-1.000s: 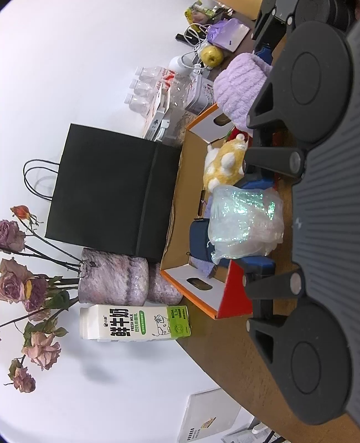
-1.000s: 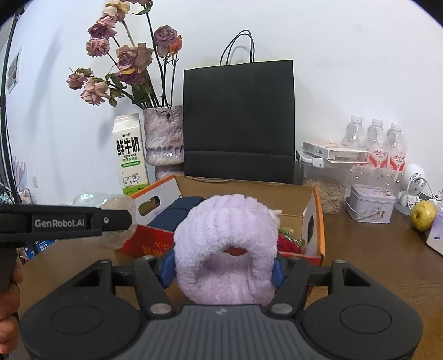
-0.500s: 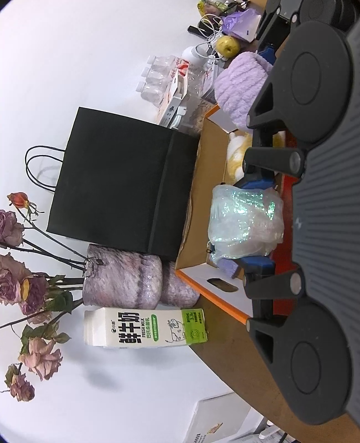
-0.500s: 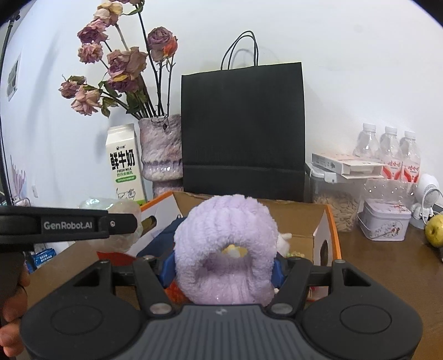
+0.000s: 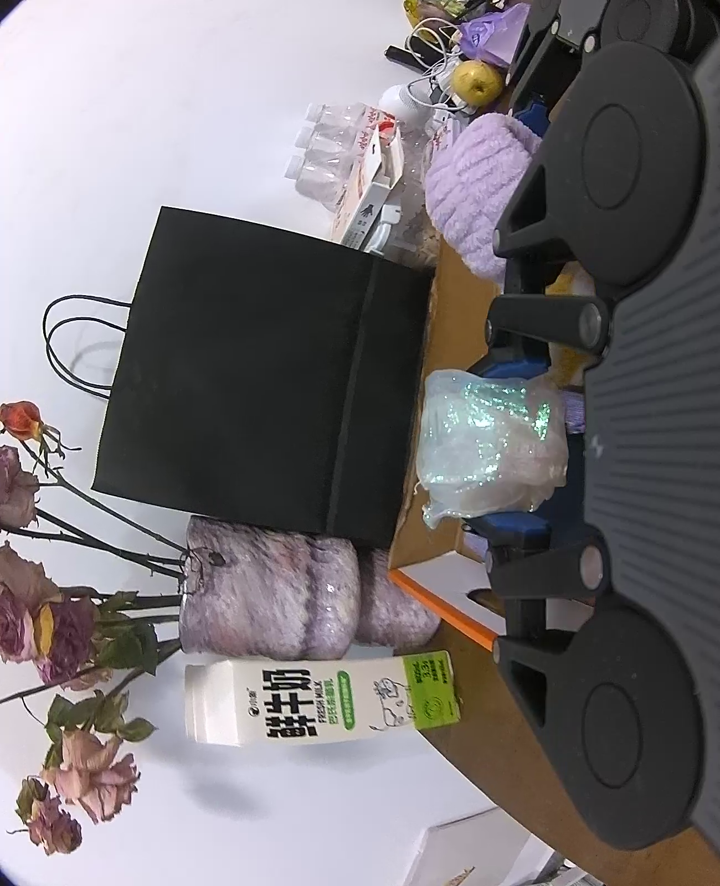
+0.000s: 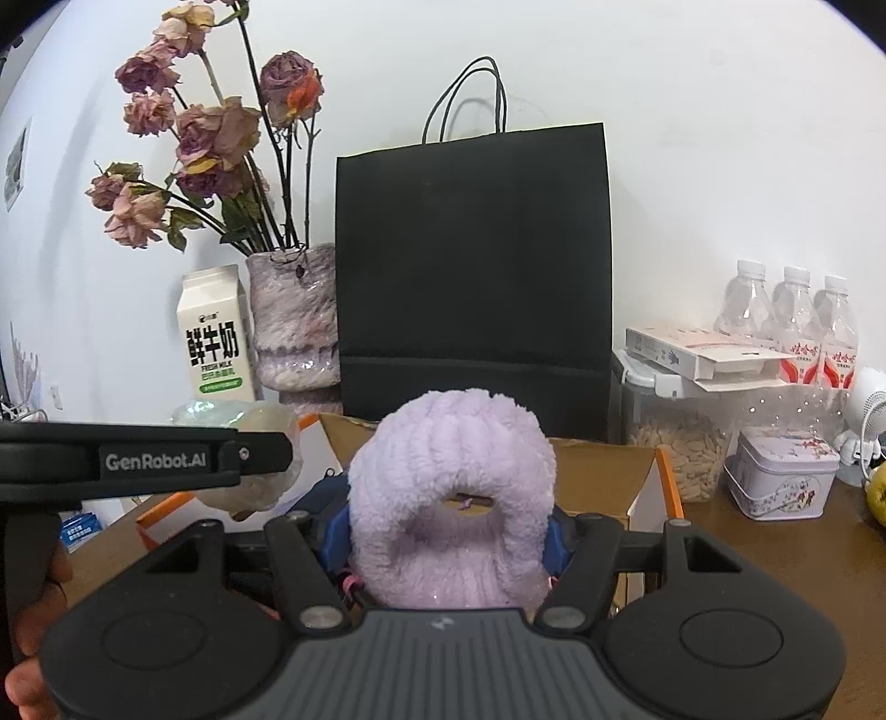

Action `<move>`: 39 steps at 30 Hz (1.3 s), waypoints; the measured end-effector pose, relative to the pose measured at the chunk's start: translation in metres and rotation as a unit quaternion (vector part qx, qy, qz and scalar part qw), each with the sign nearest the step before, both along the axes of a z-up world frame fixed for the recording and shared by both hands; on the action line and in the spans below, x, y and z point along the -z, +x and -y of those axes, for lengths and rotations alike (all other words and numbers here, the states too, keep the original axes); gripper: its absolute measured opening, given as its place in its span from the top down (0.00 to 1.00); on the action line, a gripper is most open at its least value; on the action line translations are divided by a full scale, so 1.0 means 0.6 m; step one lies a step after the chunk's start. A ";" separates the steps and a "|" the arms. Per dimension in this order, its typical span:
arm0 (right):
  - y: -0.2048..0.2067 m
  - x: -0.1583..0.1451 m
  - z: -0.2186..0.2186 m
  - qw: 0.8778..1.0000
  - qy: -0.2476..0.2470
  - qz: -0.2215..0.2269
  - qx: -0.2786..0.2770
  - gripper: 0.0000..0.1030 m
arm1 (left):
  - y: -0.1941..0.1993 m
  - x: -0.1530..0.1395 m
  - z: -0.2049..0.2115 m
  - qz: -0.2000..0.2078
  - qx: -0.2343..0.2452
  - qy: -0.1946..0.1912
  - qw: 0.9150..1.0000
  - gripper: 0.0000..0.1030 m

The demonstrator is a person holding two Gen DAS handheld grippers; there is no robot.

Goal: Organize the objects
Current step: 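Carry the plastic bag with the left tool over the box while the right tool carries the towel, then open the left tool to drop the bag into the box while the right tool releases the towel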

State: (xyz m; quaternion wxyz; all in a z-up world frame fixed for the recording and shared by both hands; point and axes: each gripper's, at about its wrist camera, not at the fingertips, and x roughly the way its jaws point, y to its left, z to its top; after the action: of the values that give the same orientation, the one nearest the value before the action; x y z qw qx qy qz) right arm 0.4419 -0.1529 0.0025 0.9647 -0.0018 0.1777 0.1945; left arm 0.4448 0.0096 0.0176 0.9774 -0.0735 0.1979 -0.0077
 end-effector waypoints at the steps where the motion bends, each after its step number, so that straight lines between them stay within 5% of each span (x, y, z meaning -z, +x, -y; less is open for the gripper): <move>1: 0.006 0.000 0.000 1.000 0.000 0.001 0.000 0.40 | 0.004 -0.001 0.000 0.002 0.000 0.001 1.000 0.56; 21: 0.081 0.004 -0.005 1.000 -0.014 0.001 0.006 0.37 | 0.086 0.007 -0.008 0.007 -0.008 0.014 1.000 0.54; 24: 0.082 0.010 -0.007 1.000 -0.019 -0.003 0.006 0.26 | 0.085 0.009 -0.010 0.006 -0.016 0.019 1.000 0.39; 26: 0.081 0.011 -0.006 1.000 -0.020 -0.005 0.006 0.14 | 0.081 0.010 -0.011 0.013 -0.022 0.021 0.999 0.10; 28: 0.079 0.010 -0.006 1.000 -0.021 -0.003 0.009 0.00 | 0.076 0.008 -0.012 0.026 -0.034 0.026 0.999 0.00; 39: 0.077 0.013 -0.003 0.999 -0.025 -0.004 0.025 0.00 | 0.075 0.012 -0.026 0.018 -0.041 0.037 0.998 0.00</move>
State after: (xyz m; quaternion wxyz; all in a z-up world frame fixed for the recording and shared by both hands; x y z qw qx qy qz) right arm 0.4884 -0.1513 -0.0050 0.9681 -0.0207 0.1866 0.1661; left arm 0.4898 0.0252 0.0105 0.9824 -0.0454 0.1770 0.0381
